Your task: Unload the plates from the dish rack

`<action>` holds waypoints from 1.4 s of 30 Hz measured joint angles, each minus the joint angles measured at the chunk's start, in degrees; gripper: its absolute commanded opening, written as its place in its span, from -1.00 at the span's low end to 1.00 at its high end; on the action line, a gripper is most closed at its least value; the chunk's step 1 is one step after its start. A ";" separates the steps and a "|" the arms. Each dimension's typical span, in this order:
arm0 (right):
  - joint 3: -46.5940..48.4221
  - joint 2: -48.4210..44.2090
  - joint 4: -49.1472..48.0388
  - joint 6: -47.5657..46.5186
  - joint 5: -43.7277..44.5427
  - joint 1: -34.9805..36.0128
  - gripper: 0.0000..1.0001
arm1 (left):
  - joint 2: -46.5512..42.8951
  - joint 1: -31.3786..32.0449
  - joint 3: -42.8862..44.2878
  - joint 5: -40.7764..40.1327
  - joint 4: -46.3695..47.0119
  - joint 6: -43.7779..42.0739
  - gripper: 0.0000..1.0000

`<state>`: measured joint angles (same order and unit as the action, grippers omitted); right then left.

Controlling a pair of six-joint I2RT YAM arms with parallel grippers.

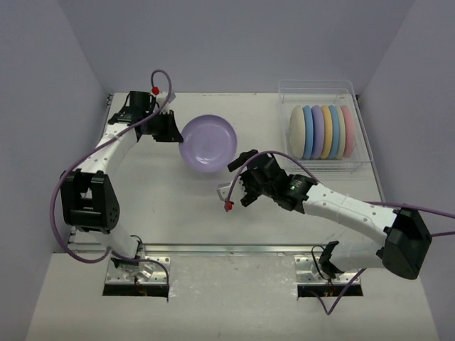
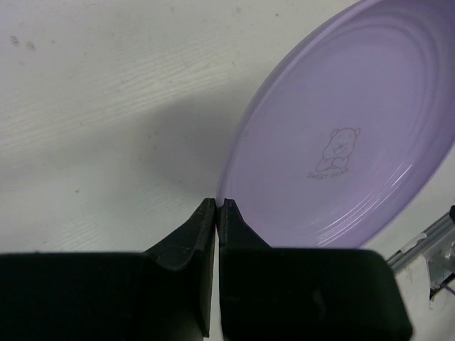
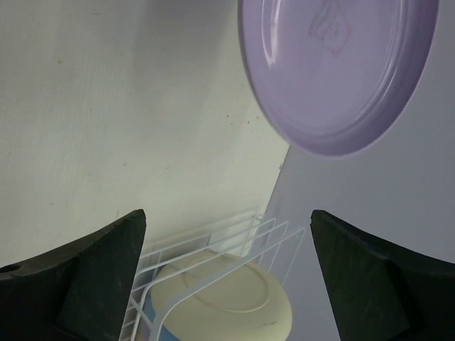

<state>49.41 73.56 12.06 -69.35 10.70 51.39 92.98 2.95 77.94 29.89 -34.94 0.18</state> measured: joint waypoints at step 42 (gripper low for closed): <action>48.94 17.90 36.34 60.18 -47.32 -79.97 0.18 | 35.92 -15.74 22.59 -15.78 3.39 8.25 0.35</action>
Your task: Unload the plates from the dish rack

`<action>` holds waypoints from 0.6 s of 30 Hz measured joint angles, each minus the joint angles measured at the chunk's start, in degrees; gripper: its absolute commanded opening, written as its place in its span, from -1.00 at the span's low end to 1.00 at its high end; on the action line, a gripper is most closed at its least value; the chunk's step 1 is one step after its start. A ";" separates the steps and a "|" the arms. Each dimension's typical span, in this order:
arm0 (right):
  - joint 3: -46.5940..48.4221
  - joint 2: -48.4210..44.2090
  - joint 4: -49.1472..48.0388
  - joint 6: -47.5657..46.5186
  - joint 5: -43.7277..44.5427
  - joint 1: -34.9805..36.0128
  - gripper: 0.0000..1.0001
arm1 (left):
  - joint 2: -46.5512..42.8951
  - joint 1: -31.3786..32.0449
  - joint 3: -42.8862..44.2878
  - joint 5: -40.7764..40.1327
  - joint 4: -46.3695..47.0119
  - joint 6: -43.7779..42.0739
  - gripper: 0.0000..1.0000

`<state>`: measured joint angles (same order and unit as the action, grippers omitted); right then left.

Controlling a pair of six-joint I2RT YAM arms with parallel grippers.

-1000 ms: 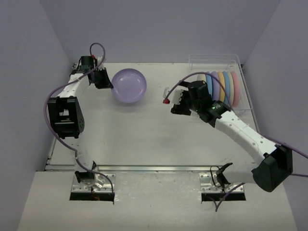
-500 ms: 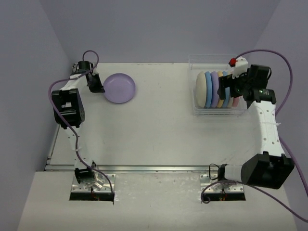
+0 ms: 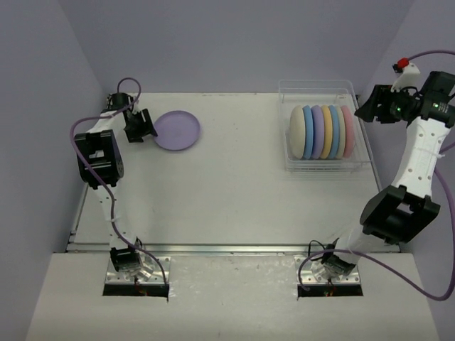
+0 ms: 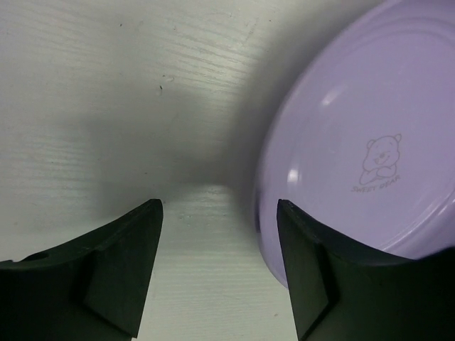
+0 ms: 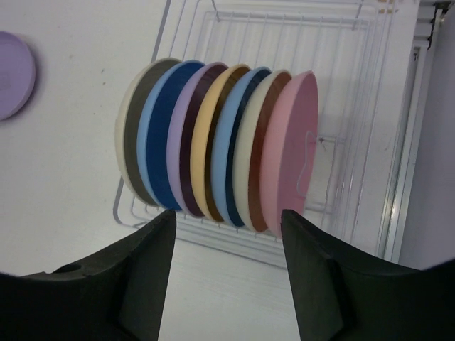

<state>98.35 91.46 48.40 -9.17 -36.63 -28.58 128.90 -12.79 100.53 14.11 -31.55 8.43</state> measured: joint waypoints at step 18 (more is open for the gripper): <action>25.34 28.72 21.24 -12.25 -6.76 -1.94 -0.22 | -19.83 0.15 -11.39 7.54 2.12 -4.19 0.55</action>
<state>123.68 120.18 69.64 -21.42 -43.38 -30.52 109.07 -12.64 89.14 21.65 -29.43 4.24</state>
